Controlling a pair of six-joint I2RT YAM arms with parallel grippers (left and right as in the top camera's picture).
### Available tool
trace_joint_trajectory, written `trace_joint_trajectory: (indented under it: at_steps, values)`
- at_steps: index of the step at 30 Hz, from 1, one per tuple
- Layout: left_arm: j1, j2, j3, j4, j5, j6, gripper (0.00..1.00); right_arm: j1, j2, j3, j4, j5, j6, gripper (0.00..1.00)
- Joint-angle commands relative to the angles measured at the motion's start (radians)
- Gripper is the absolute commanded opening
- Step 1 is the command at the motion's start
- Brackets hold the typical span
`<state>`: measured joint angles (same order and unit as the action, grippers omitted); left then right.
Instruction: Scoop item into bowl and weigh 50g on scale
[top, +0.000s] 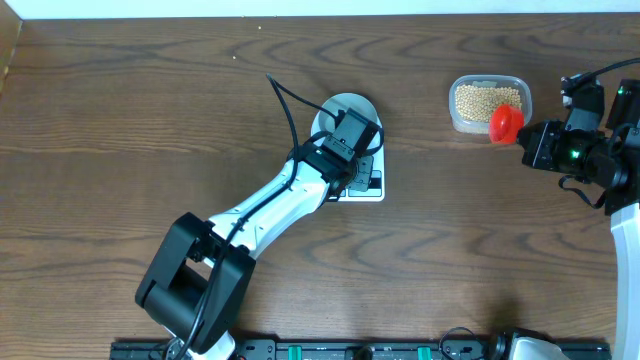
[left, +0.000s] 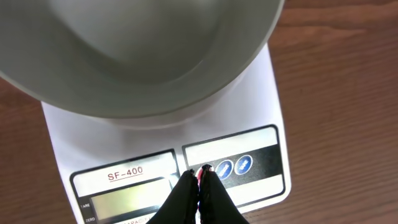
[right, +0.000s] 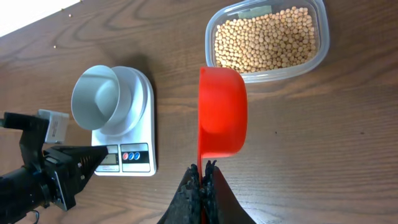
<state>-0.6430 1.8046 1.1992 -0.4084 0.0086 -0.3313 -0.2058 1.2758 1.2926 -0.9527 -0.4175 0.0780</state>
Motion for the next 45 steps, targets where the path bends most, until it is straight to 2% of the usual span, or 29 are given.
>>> trace_joint_trajectory:
  at_steps: [1,8,27,35,45]
  values:
    - [0.004,-0.001,-0.014,-0.006,-0.023,0.029,0.07,-0.004,-0.008,0.016,0.006,0.001,-0.016,0.01]
    - [0.002,0.064,-0.018,-0.024,-0.023,0.043,0.07,-0.004,-0.008,0.016,0.013,0.001,-0.016,0.01]
    - [-0.037,0.08,-0.018,0.003,-0.021,0.085,0.07,-0.004,-0.008,0.016,0.006,0.001,-0.016,0.01]
    - [-0.036,0.176,-0.018,0.025,-0.021,0.084,0.07,-0.004,-0.008,0.016,0.002,0.001,-0.016,0.01]
    - [-0.036,0.187,-0.018,0.013,-0.118,0.013,0.07,-0.004,-0.008,0.016,-0.002,0.001,-0.016,0.01]
